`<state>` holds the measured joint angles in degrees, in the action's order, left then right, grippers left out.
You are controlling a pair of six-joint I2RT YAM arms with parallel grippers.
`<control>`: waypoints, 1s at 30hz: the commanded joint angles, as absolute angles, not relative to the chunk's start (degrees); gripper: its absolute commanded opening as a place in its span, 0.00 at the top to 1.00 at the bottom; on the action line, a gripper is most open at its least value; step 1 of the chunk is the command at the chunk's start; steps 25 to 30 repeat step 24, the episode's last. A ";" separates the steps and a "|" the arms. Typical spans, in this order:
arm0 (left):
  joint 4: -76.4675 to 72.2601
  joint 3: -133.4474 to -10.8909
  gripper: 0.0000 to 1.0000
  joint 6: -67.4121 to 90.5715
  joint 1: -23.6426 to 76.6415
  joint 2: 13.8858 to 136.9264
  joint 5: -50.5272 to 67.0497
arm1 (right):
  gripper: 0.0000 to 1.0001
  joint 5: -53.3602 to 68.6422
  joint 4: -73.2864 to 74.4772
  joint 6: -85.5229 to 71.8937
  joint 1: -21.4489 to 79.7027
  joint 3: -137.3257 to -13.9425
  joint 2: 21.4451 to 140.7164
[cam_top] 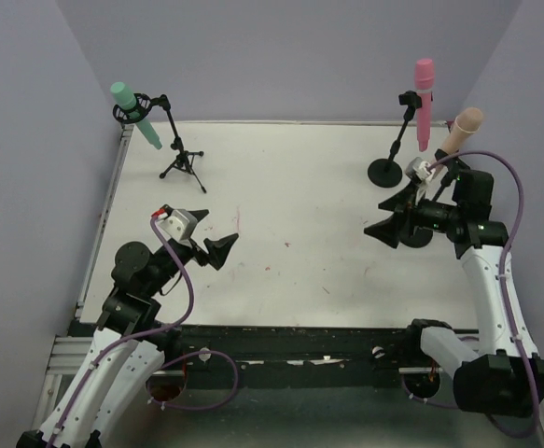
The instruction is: Attach the microphones to the stand
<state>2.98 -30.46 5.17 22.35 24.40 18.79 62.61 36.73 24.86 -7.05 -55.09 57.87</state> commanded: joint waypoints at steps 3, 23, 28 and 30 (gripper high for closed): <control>2.90 -29.88 0.02 4.92 22.06 24.87 14.51 | 0.00 54.15 21.20 13.02 -2.02 -55.47 61.00; 1.49 -29.27 0.02 4.83 22.06 25.93 11.08 | 0.00 32.08 5.54 -5.45 -2.02 -43.24 50.89; 1.49 -29.18 0.02 4.83 22.15 25.84 10.99 | 0.01 31.99 5.54 -5.28 -2.02 -43.33 50.80; 1.49 -29.18 0.02 4.83 22.15 25.84 10.99 | 0.01 31.99 5.54 -5.28 -2.02 -43.33 50.80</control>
